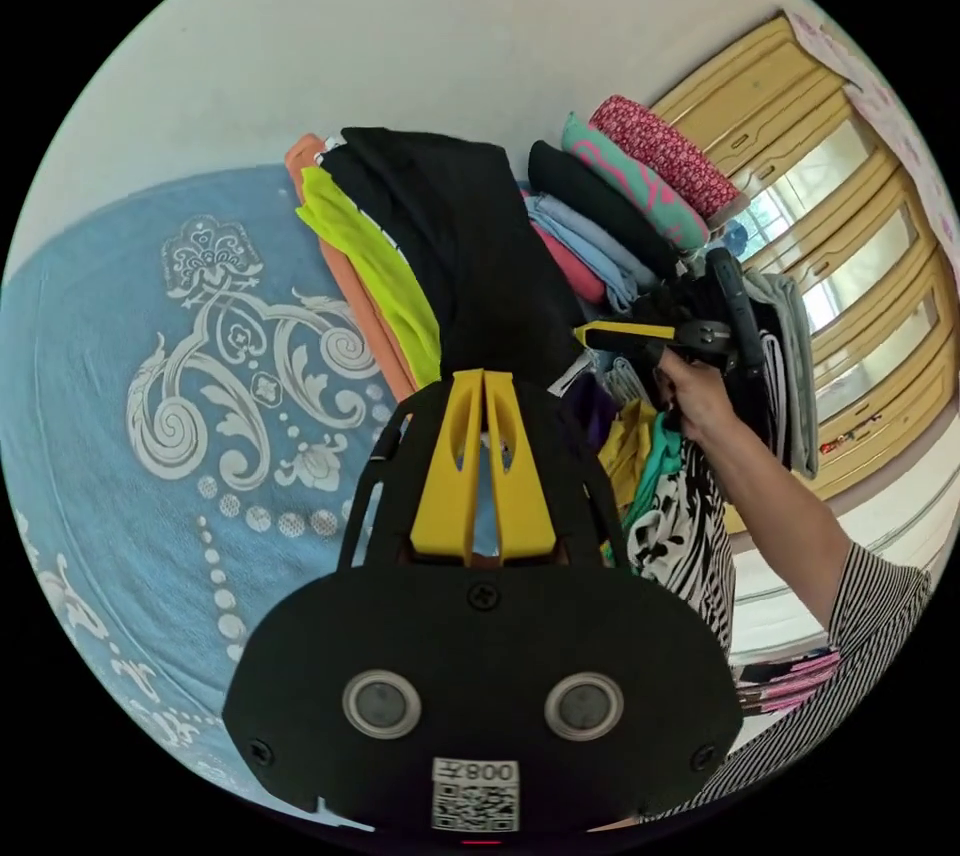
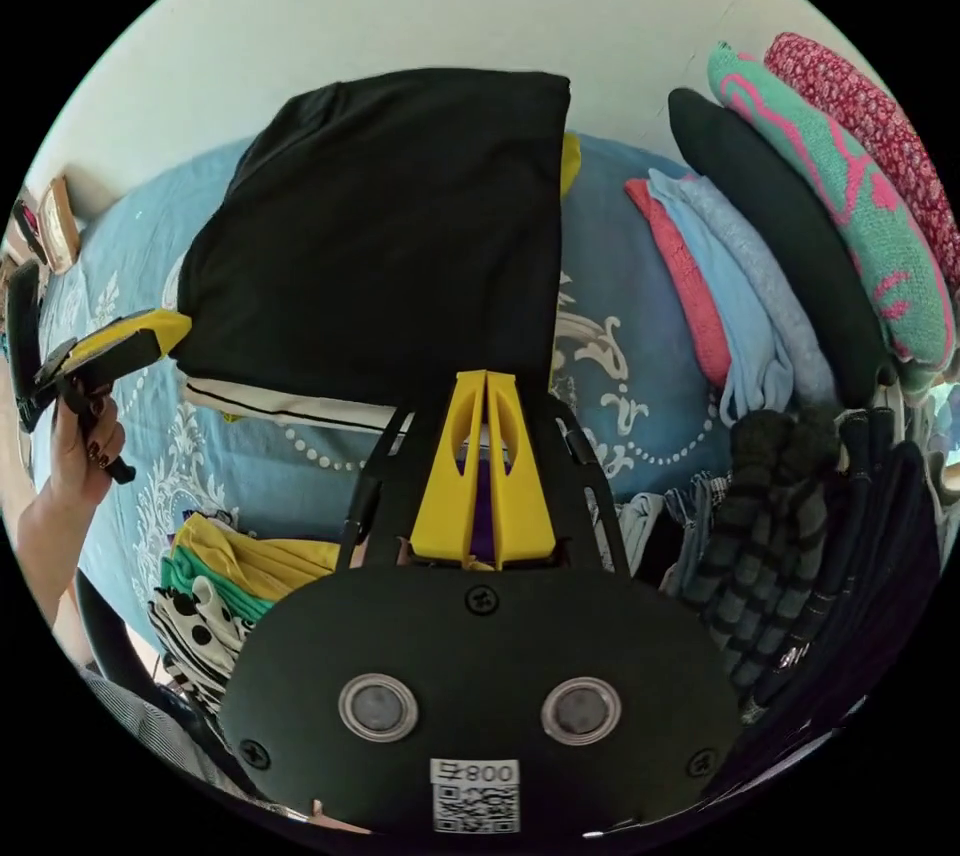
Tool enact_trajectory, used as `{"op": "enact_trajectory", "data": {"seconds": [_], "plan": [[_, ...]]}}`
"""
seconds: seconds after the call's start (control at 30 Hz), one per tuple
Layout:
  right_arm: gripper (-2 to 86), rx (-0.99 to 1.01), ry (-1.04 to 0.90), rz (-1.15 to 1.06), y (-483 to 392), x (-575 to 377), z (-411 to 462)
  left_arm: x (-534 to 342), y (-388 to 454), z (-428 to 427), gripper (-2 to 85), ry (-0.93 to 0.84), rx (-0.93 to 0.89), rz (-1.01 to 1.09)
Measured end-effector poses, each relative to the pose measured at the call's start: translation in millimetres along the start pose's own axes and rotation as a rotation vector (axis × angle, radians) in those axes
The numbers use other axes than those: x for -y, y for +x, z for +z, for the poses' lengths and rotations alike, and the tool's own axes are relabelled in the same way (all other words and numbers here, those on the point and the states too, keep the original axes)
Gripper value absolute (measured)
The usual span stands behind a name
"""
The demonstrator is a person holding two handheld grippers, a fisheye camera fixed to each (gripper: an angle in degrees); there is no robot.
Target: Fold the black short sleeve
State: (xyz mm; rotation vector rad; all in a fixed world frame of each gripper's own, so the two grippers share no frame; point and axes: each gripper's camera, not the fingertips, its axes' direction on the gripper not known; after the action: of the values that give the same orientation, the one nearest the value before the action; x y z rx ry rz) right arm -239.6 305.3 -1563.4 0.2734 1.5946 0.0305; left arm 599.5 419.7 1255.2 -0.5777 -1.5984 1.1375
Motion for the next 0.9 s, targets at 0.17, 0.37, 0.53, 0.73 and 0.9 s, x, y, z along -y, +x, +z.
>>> {"op": "enact_trajectory", "data": {"seconds": [0.17, 0.37, 0.53, 0.73, 0.9], "plan": [[0.1, -0.039, 0.145, -0.019, -5, -30, -80, -25, 51, -67, 0.1, 0.110, -0.112, 0.118], [0.1, -0.008, 0.375, -0.091, -36, -159, -203, -146, 127, -132, 0.1, -0.044, 0.067, 0.309], [0.1, 0.095, 0.301, -0.057, -74, -304, -243, -266, 171, -154, 0.2, -0.302, 0.323, 0.285], [0.0, 0.163, 0.199, 0.092, -100, -406, -263, -352, 203, -146, 0.4, -0.483, 0.505, 0.268], [0.0, 0.307, 0.188, 0.187, -102, -437, -280, -372, 214, -160, 0.3, -0.408, 0.505, 0.210]]}}
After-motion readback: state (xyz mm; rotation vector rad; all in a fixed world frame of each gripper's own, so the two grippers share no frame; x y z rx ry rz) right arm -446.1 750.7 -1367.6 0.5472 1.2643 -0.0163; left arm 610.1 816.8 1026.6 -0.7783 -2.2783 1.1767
